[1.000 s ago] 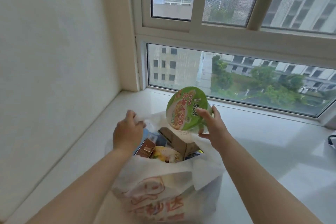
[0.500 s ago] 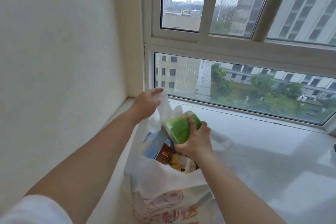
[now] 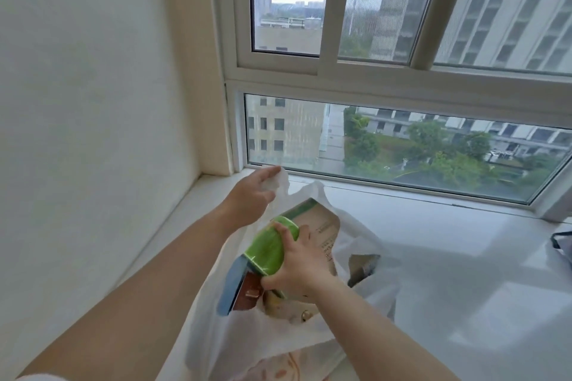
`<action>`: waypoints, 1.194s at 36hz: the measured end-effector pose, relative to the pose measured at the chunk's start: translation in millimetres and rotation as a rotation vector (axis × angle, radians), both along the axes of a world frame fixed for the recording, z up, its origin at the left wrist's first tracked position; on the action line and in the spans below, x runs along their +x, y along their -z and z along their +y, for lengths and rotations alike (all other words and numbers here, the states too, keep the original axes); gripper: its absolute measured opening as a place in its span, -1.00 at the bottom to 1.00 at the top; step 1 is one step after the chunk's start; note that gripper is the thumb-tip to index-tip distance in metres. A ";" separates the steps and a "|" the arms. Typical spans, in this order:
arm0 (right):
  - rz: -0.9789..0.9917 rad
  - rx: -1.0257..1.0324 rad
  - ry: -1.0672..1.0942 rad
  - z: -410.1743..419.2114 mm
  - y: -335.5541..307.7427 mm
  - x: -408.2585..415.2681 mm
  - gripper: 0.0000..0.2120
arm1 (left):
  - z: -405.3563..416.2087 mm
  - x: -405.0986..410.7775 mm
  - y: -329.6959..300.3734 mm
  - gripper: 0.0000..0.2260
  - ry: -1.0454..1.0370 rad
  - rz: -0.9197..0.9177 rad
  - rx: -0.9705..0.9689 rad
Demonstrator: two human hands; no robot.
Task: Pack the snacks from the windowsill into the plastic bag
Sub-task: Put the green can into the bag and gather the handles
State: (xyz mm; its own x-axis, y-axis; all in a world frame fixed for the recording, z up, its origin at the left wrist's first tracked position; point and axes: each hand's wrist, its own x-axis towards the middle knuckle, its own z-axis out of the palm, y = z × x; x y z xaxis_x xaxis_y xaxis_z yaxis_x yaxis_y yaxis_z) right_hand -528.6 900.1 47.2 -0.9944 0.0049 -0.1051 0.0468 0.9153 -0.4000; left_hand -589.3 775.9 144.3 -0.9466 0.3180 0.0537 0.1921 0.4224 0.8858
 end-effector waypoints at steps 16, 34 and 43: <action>-0.336 -0.117 0.065 55.1 -0.7 0.2 -0.02 | -7.8 -11.9 21.6 -0.49 -0.120 -0.111 0.137; 0.062 0.208 0.285 64.8 0.2 16.6 -0.46 | 25.2 5.2 21.3 -0.42 -0.069 -0.117 0.155; -0.061 0.080 0.638 107.0 20.4 62.4 -0.59 | 24.5 14.9 34.2 -0.65 -0.226 0.058 -0.158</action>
State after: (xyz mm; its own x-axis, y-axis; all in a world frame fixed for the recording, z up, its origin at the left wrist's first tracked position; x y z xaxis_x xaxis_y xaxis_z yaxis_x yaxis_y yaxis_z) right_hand -466.3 1007.1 26.8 -0.7857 0.6034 -0.1364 0.6123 0.7271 -0.3105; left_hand -574.5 800.4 110.1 -0.9911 0.1082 0.0769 0.1264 0.5920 0.7960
